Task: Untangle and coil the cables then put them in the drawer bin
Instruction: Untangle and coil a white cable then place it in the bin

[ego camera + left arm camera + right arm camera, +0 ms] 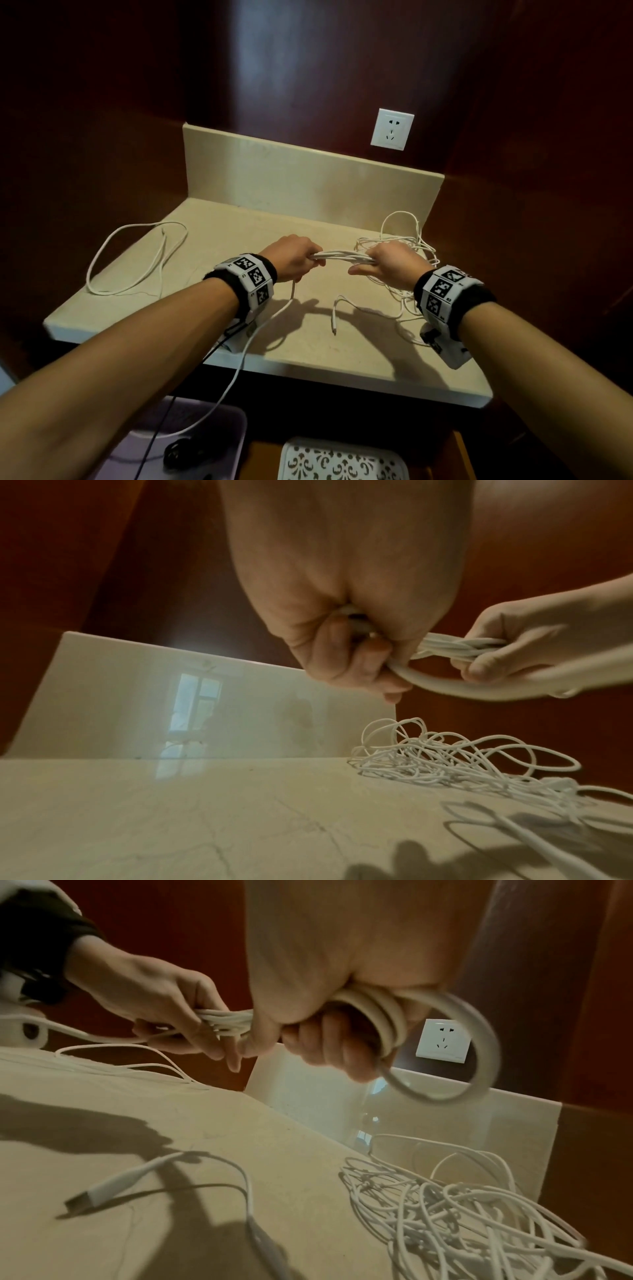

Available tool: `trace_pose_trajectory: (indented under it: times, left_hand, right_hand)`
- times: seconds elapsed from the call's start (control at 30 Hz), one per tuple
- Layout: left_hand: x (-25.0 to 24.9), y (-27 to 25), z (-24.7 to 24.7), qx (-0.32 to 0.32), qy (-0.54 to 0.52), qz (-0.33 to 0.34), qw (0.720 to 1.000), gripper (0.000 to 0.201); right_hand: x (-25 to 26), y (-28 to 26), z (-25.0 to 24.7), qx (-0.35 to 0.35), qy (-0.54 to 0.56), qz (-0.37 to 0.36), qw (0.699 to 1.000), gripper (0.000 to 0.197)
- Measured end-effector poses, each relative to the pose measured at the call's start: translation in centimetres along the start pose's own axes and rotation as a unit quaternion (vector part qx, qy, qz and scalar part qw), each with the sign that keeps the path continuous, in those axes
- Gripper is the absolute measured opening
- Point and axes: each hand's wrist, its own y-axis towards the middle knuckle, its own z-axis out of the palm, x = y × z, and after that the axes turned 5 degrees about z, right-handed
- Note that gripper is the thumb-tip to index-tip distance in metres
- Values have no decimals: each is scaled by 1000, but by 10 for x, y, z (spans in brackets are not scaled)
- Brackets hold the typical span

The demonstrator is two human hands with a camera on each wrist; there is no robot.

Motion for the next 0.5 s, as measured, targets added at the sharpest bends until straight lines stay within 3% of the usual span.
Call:
trace_pose_trajectory:
  times: [0.07, 0.37, 0.5]
  left_hand:
    - [-2, 2, 3, -2, 17, 6, 1000, 16]
    - [6, 0, -5, -9, 51, -6, 999, 10]
    - [14, -8, -11, 38, 22, -38, 998, 11]
  right_hand:
    - [2, 0, 2, 8, -33, 6, 999, 35]
    - [13, 6, 10, 16, 15, -21, 1000, 29]
    - [11, 10, 11, 8, 22, -29, 999, 32]
